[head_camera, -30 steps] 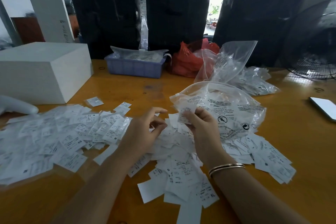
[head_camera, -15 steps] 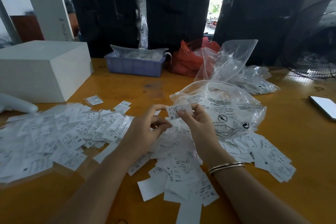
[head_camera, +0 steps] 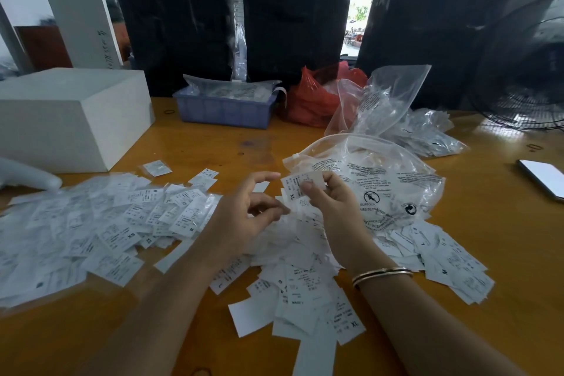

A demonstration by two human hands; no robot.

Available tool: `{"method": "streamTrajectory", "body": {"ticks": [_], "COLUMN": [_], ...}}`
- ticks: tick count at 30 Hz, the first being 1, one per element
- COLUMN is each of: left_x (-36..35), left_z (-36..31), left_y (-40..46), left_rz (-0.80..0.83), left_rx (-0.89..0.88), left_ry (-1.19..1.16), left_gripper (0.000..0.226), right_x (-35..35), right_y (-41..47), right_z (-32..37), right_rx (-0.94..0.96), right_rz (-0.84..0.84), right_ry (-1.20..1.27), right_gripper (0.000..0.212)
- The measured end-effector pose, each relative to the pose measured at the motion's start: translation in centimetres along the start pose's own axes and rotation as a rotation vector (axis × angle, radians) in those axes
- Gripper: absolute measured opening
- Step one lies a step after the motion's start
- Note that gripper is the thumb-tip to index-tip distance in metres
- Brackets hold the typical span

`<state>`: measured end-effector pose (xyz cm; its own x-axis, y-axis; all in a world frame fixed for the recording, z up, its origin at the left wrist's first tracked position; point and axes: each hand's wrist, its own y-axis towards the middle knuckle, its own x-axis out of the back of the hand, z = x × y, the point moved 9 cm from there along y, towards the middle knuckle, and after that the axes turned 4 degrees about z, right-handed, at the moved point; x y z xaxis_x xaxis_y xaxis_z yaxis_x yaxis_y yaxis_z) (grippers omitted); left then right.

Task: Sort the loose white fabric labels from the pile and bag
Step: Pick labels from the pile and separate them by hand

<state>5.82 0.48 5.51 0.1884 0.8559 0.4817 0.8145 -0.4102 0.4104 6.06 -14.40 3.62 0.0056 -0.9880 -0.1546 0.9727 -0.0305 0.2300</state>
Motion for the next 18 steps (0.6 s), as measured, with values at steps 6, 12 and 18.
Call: {"method": "streamTrajectory", "body": {"ticks": [6, 12, 18], "left_x": [-0.2, 0.0, 0.2], "left_z": [-0.4, -0.3, -0.4], "left_y": [0.0, 0.0, 0.0], "left_rz": [0.015, 0.001, -0.010], "left_rx": [-0.023, -0.023, -0.027], "left_ry": [0.029, 0.074, 0.098], "left_gripper": [0.047, 0.051, 0.052], "right_x": [0.5, 0.1, -0.3], "right_y": [0.2, -0.1, -0.2], "right_z": [-0.4, -0.8, -0.9], "right_rx": [-0.034, -0.080, -0.108], "right_rz": [-0.008, 0.028, 0.089], "right_ry": [0.052, 0.007, -0.069], "right_gripper": [0.013, 0.023, 0.011]}}
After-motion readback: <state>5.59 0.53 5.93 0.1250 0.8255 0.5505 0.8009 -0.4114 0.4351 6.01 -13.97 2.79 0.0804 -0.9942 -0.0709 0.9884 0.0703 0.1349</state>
